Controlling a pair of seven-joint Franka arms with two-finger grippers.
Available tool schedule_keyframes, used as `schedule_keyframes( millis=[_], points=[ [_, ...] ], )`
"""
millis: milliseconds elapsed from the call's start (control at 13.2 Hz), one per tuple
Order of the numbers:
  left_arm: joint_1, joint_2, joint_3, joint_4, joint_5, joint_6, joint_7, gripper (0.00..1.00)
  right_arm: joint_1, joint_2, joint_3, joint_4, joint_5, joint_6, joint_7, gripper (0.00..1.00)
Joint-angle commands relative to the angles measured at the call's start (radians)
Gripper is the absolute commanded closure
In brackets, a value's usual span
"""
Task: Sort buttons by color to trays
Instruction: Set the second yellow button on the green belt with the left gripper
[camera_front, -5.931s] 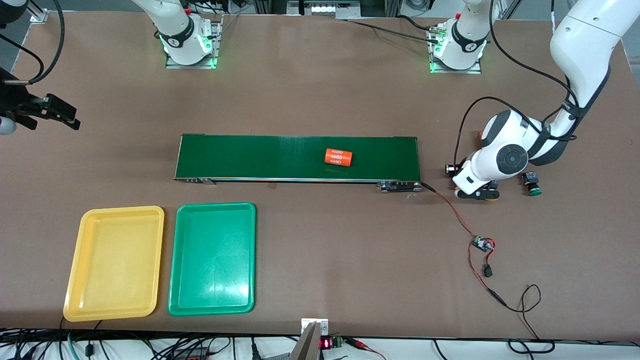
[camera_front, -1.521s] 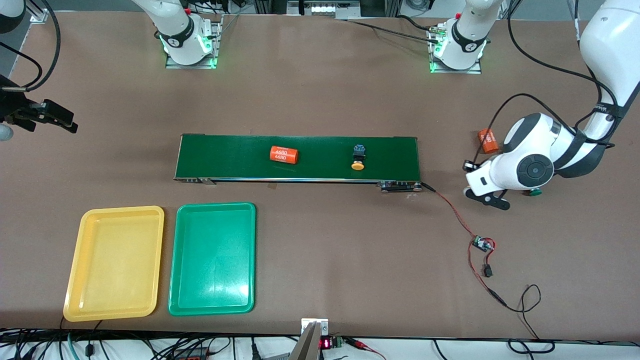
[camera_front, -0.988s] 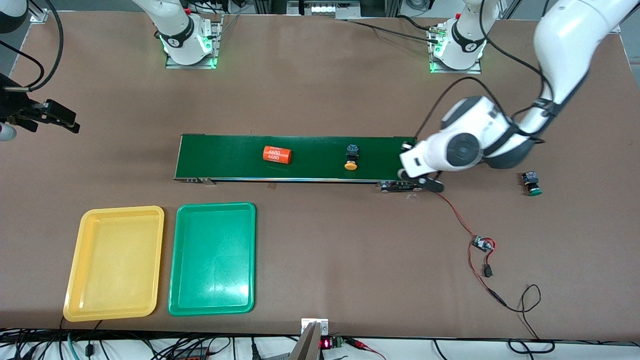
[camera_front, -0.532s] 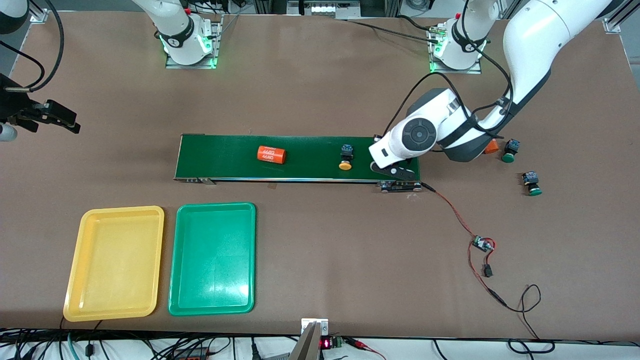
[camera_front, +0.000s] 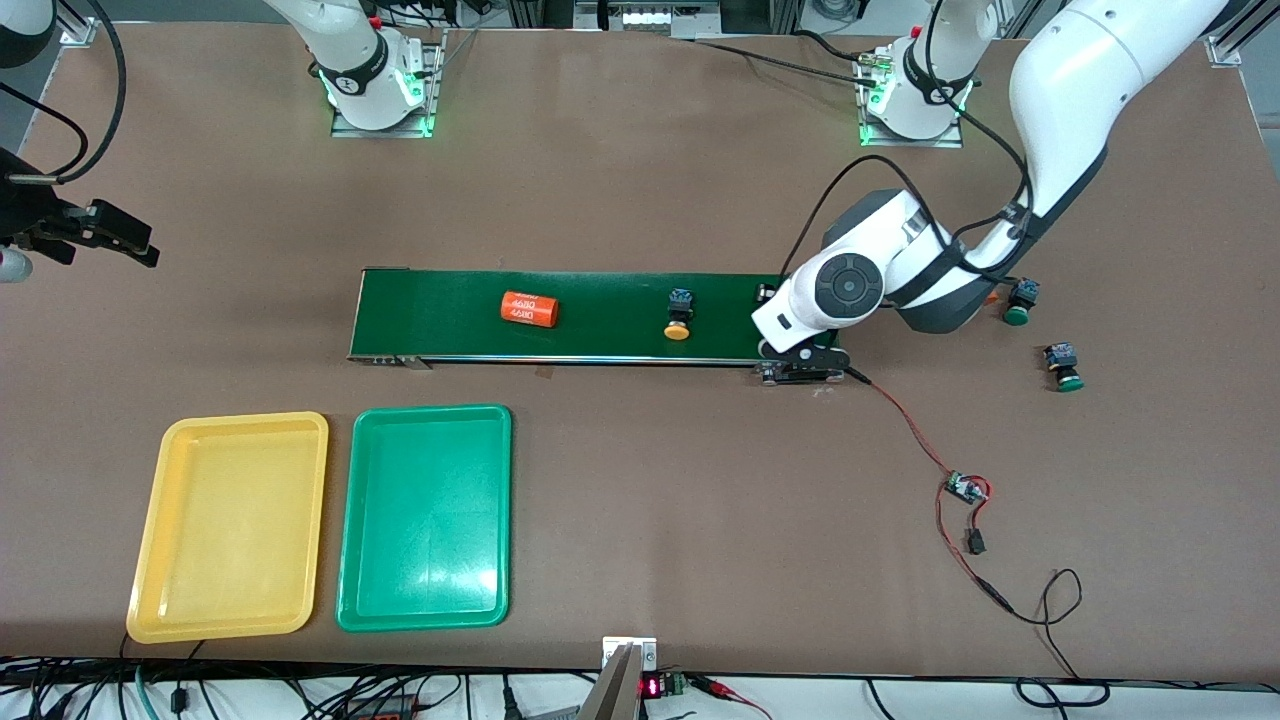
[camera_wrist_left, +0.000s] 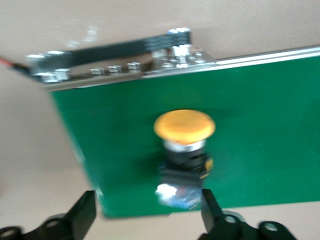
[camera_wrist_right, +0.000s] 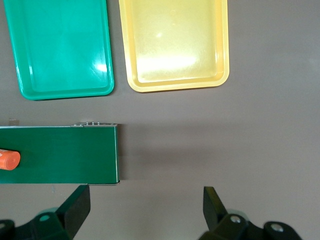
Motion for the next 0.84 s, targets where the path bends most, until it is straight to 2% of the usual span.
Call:
schedule_keyframes(
  millis=[0,304,456,532,684,760],
  points=[
    [-0.007,-0.044,-0.019,0.132,-0.007,-0.172,-0.004,0.00,-0.002,-0.004,0.002,0.020,-0.013,-0.002,0.005,0.00],
    [0.016,-0.044,-0.023,0.304,-0.007,-0.373,0.135,0.00,0.000,-0.001,0.003,0.019,-0.012,-0.008,0.013,0.00],
    [0.082,-0.050,-0.023,0.324,-0.017,-0.395,0.243,0.00,0.000,0.003,0.003,0.019,-0.012,-0.011,0.013,0.00],
    [0.085,-0.097,0.004,0.318,-0.021,-0.384,0.321,0.00,0.000,0.004,0.003,0.019,-0.012,-0.010,0.013,0.00],
    [0.023,-0.166,0.167,0.306,-0.042,-0.375,0.520,0.00,-0.002,0.012,0.003,0.020,-0.006,-0.007,0.002,0.00],
    [-0.008,-0.179,0.273,0.303,-0.090,-0.366,0.624,0.00,-0.003,0.016,0.005,0.020,0.000,-0.007,0.001,0.00]
  ],
)
